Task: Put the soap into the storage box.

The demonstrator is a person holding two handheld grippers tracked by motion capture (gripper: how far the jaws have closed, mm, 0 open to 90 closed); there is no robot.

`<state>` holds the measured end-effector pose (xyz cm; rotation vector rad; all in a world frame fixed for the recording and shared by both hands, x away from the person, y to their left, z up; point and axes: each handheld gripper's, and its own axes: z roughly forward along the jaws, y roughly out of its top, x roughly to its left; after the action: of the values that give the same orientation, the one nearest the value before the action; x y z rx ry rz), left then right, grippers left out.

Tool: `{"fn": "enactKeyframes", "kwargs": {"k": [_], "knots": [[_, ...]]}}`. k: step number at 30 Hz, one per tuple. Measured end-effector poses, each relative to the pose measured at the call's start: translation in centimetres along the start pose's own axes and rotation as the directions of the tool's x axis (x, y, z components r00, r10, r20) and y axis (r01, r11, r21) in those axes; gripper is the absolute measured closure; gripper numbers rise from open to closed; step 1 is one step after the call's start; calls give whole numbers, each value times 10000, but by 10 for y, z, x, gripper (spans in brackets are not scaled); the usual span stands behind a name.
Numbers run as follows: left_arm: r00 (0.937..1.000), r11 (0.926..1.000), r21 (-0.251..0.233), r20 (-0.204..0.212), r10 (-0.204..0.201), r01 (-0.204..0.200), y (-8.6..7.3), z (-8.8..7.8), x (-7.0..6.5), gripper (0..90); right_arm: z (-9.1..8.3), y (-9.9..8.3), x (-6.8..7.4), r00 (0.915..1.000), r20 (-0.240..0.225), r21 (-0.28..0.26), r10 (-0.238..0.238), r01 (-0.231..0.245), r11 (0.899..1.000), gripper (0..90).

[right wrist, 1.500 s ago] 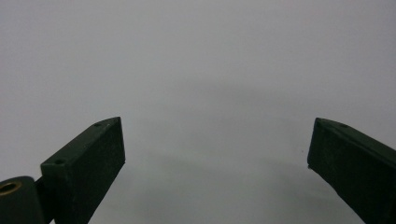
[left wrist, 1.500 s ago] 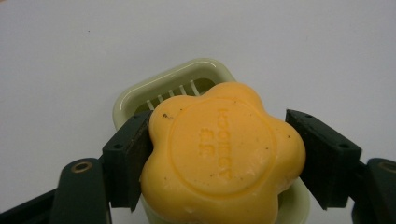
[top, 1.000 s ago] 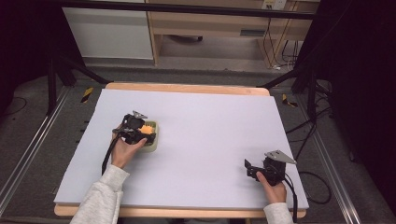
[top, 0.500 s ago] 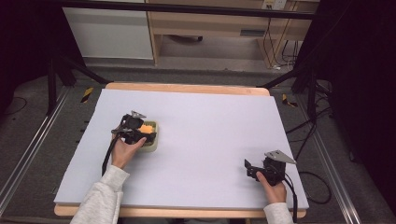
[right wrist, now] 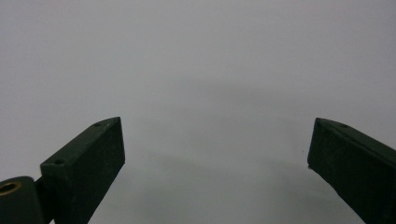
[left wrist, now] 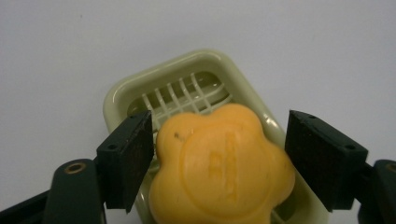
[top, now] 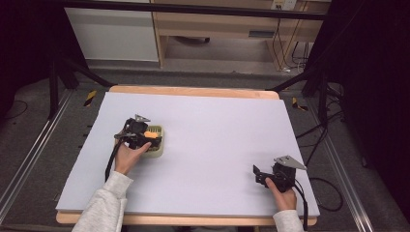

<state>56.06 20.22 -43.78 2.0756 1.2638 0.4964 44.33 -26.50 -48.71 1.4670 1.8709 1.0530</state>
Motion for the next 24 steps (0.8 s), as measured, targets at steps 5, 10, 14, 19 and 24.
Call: {"fn": "enactKeyframes", "kwargs": {"k": [5,10,14,19,24], "knots": [[9999,9993,-345,2,127,-127,4,-10,-3,224,0,0,0,10000,9,0,-5,5,10000,44],[10000,9998,-178,-56,59,-60,2,-12,-1,213,0,0,0,10000,8,4,11,-11,10000,44],[9999,9997,-184,-75,150,-151,1,-18,-1,208,0,0,0,10000,7,-1,12,-12,10000,44],[9997,9989,-400,-39,245,-246,-5,-30,-2,206,0,0,0,10000,-3,1,27,-27,10000,44],[9999,9970,-751,-38,159,-162,-14,-42,1,224,0,0,0,10000,-12,5,23,-23,10000,45]]}}
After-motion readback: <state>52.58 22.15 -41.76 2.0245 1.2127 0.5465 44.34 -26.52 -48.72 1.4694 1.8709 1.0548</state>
